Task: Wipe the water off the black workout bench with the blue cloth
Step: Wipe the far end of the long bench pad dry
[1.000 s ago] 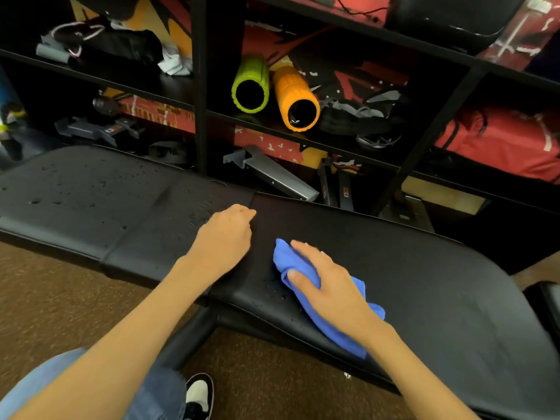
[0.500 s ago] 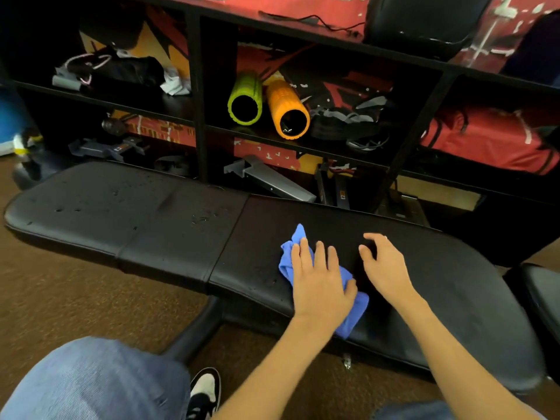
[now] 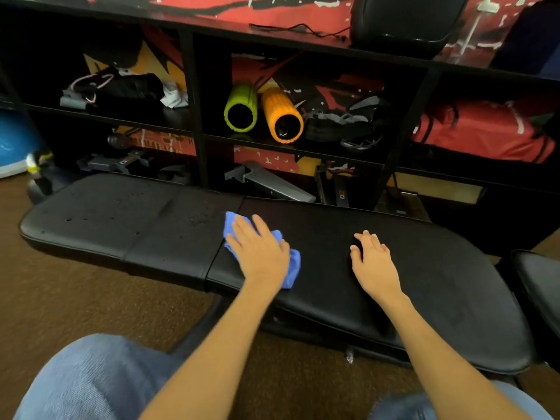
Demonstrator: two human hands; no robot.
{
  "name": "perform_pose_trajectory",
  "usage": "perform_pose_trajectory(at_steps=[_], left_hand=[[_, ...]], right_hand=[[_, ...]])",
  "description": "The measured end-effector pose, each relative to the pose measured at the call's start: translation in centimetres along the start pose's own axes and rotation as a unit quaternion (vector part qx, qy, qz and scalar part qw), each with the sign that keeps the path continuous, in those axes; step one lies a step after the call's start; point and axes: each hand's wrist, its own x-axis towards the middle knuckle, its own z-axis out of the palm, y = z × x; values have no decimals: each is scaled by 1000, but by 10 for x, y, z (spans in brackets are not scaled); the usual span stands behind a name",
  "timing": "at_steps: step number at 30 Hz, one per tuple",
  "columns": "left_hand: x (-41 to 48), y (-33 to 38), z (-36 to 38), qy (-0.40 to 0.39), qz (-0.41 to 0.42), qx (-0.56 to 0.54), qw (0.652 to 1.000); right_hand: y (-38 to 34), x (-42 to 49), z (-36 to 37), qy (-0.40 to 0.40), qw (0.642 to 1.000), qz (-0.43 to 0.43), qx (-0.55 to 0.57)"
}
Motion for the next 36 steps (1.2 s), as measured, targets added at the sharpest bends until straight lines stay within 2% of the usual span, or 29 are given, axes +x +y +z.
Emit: perform_pose_trajectory(at_steps=[1, 3, 5, 7, 11, 12, 14, 17, 19, 21, 25, 28, 30, 33, 36], left_hand=[[-8, 15, 5, 9, 17, -14, 1000], [-28, 37, 19, 27, 105, -22, 994], [-51, 45, 25, -1, 196, -15, 980], [-63, 37, 25, -20, 257, -11, 966], [-51, -6, 26, 24, 355, -35, 934], [-44, -16, 21, 39, 344, -12, 938], [-26, -32, 9, 65, 250, 40, 965], [2, -32, -3, 41, 54, -4, 998], [13, -11, -5, 24, 9, -7, 1000], [11, 22, 2, 7, 44, -5, 999], [-19, 64, 29, 13, 166, -60, 984], [-47, 56, 35, 15, 283, -69, 956], [-57, 36, 29, 26, 333, -70, 940], [-42, 1, 23, 48, 343, -31, 938], [-5, -11, 12, 32, 282, 29, 959]], right_hand=[[0, 0, 0, 1, 1000, 0, 0], [-1, 1, -1, 6, 1000, -4, 1], [0, 1, -2, 8, 1000, -6, 4], [1, 1, -2, 6, 1000, -9, 6], [2, 1, -2, 7, 1000, -9, 13], [1, 1, -2, 7, 1000, -10, 14], [-2, 1, -1, 11, 1000, -12, 12], [-4, 0, -1, 12, 1000, -8, 14], [-5, 0, -1, 13, 1000, 0, 21], [-4, 0, -2, 15, 1000, 5, 22], [-4, -2, -2, 24, 999, 8, 25], [-2, -2, -2, 25, 999, 8, 32], [-2, -1, -3, 21, 999, 10, 36], [-3, -1, -2, 22, 999, 2, 28], [-5, -1, -3, 25, 999, 5, 24]])
